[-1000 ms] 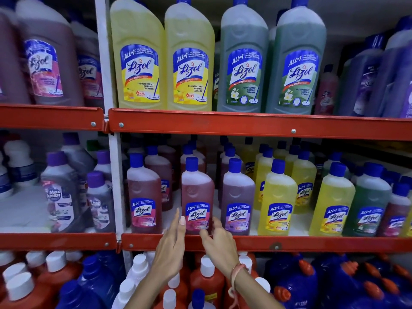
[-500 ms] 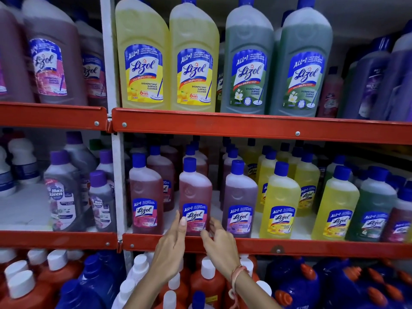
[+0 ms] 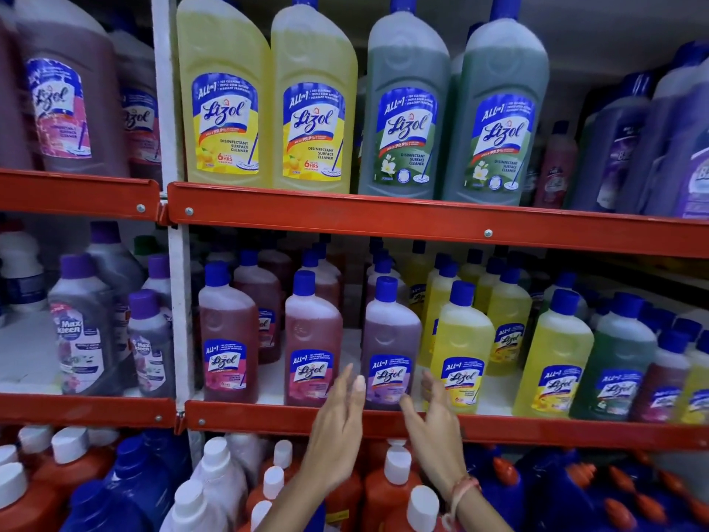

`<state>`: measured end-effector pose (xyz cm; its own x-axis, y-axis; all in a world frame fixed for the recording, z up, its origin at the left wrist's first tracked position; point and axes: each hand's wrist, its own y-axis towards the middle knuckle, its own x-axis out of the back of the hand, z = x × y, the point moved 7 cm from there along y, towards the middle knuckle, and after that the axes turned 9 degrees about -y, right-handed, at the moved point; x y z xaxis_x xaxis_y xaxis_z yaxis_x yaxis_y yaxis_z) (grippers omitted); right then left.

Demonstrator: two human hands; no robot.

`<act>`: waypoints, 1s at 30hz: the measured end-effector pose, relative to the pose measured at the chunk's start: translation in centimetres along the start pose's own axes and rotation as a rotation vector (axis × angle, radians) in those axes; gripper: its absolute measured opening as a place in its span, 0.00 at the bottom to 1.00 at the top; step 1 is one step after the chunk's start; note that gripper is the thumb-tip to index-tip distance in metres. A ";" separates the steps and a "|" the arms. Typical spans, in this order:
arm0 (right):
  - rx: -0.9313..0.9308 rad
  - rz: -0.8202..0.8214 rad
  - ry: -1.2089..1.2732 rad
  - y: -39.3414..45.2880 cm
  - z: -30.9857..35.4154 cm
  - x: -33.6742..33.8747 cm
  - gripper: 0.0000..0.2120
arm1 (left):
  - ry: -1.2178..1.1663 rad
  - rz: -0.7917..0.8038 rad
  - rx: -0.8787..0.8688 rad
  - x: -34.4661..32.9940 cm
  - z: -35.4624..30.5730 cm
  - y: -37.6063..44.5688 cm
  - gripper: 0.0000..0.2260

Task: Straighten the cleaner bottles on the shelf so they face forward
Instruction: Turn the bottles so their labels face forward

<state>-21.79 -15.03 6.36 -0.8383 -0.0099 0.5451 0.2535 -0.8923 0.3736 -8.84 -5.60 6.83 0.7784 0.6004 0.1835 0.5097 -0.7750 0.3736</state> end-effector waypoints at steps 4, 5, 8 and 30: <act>0.039 0.187 0.014 0.2 0.3 -1.0 0.29 | -0.051 0.052 0.097 -2.0 0.5 0.7 0.38; 0.047 0.199 0.027 0.2 0.4 -1.1 0.27 | -0.055 0.047 0.112 -2.1 0.6 0.8 0.39; 0.063 0.206 0.080 0.3 0.1 -1.2 0.30 | -0.088 0.031 0.154 -1.9 0.7 0.9 0.38; -0.012 -0.126 0.194 0.5 -3.0 4.9 0.11 | -0.114 -0.260 -0.045 -2.1 -0.1 -0.8 0.27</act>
<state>-27.16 -16.87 6.98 -0.9403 0.0163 0.3399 0.1363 -0.8972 0.4200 -10.91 -6.21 6.25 0.6609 0.7500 -0.0263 0.6829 -0.5865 0.4355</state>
